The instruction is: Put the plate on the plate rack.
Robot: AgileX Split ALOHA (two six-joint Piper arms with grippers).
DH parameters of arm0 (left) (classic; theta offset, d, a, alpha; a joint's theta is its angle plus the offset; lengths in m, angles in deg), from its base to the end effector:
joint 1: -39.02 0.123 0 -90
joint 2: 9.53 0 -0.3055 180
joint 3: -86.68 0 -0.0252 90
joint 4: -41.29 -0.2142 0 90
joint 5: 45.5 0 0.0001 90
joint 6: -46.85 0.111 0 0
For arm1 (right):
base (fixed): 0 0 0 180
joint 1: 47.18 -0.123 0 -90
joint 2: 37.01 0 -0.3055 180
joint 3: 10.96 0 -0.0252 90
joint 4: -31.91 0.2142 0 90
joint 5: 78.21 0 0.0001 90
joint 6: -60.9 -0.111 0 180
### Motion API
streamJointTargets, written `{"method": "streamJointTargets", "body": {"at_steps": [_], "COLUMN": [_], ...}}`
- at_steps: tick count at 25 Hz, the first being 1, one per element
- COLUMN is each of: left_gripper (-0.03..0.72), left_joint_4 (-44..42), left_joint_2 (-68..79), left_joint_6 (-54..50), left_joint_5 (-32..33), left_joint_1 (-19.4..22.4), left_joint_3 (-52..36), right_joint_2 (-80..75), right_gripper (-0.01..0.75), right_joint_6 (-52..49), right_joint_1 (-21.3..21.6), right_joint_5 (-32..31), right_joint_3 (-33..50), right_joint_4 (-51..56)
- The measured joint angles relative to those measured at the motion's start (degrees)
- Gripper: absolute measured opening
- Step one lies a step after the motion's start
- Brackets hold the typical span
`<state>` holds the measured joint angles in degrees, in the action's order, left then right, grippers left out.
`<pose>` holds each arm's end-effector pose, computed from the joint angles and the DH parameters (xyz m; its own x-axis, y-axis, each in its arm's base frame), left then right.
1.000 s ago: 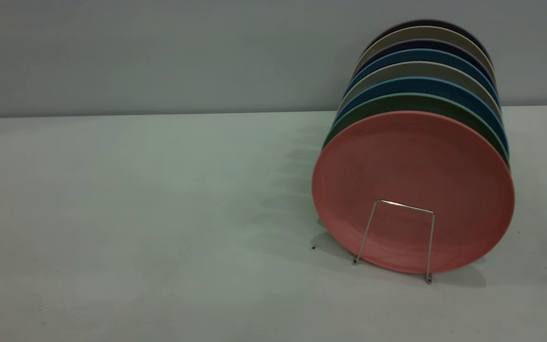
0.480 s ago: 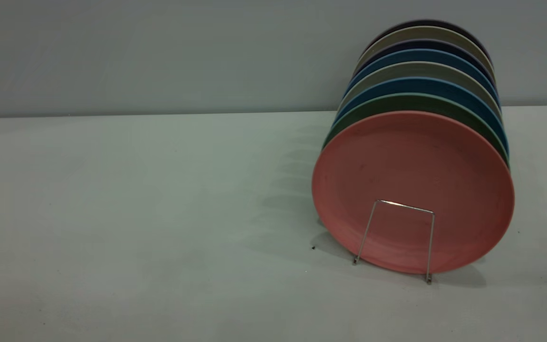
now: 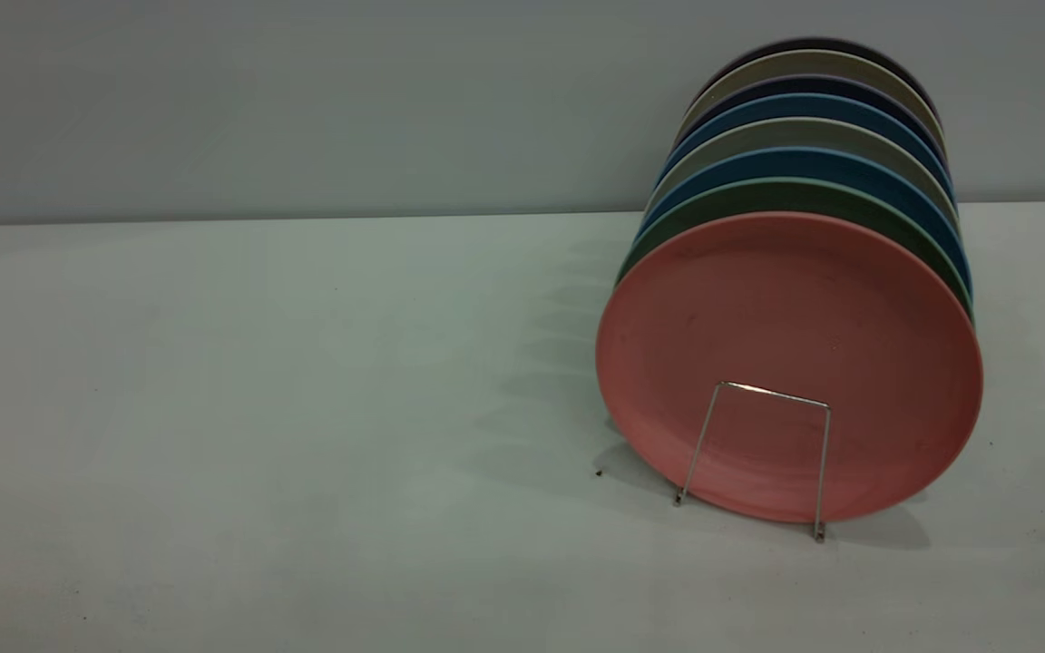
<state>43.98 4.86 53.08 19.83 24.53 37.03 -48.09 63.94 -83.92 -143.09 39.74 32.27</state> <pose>-0.0289 0.0026 0.2450 -0.5863 0.2434 -0.7727 0.3354 0.9411 0.0419 -0.0276 -0.0198 0.2388 -0.4475 -0.3969 -0.8014 -0.6252 0.7796 -0.0370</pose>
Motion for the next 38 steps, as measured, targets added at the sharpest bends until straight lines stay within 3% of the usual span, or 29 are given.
{"method": "streamJointTargets", "body": {"at_steps": [28, 32, 38], "left_gripper": [0.539, 0.539, 0.539], "left_joint_4": [-1.6, -1.6, -1.6], "left_joint_2": [-1.2, -4.8, -8.3], "left_joint_6": [-1.3, -1.4, -1.4], "left_joint_5": [-0.5, -0.5, -0.5], "left_joint_1": [0.0, 3.3, 11.9], "left_joint_3": [-0.2, -0.2, -0.2], "right_joint_2": [1.0, 1.0, 1.1], "right_gripper": [0.239, 0.239, 0.239], "right_joint_6": [-0.1, -0.1, -0.1], "right_joint_1": [0.3, 7.3, 22.8], "right_joint_5": [0.0, 0.0, 0.0], "right_joint_3": [0.0, 0.0, 0.0], "right_joint_4": [0.0, 0.0, 0.0]}}
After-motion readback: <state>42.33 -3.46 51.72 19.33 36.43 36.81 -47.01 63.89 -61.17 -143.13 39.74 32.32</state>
